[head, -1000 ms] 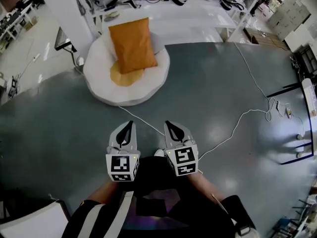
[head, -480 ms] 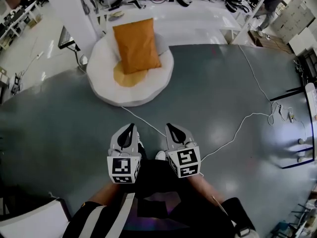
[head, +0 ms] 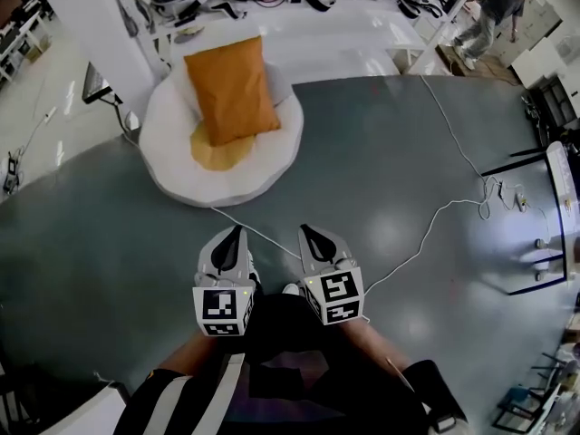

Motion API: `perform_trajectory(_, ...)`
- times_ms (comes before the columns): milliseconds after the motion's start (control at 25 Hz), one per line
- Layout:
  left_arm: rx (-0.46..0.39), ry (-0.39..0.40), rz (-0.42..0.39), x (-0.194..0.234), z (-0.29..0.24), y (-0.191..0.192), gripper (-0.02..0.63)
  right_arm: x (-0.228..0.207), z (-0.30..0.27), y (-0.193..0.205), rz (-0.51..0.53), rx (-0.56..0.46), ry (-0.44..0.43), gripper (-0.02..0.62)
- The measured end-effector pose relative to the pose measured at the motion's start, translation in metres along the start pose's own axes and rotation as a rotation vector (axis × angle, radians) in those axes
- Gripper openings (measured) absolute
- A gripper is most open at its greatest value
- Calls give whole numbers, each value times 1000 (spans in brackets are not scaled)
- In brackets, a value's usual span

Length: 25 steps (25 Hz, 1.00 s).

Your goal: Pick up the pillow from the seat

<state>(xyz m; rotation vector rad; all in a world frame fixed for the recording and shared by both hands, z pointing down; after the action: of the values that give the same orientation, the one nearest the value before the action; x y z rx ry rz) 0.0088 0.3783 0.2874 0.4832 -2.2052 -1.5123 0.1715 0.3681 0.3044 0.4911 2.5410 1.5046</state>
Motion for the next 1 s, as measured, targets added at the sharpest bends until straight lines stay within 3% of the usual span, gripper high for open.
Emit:
perform_trajectory(640, -41, 89, -23, 112, -44, -47, 3, 37, -91, -76, 18, -21, 70, 3)
perform_trajectory(1000, -69, 77, -6, 155, -43, -49, 3, 57, -125, -95, 22, -32, 89, 3)
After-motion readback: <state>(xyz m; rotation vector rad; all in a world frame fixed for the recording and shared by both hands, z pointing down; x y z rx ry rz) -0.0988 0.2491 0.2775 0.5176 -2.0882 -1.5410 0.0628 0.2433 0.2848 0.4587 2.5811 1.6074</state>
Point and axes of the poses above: the fingertips, and each gripper's own axes: z backward along the fingers, x to its left, y out of its underside, the point moved 5 cm from there along z, backward along the fingers, and after that the axes turned 13 degrees about y, right-handed, at the moved point
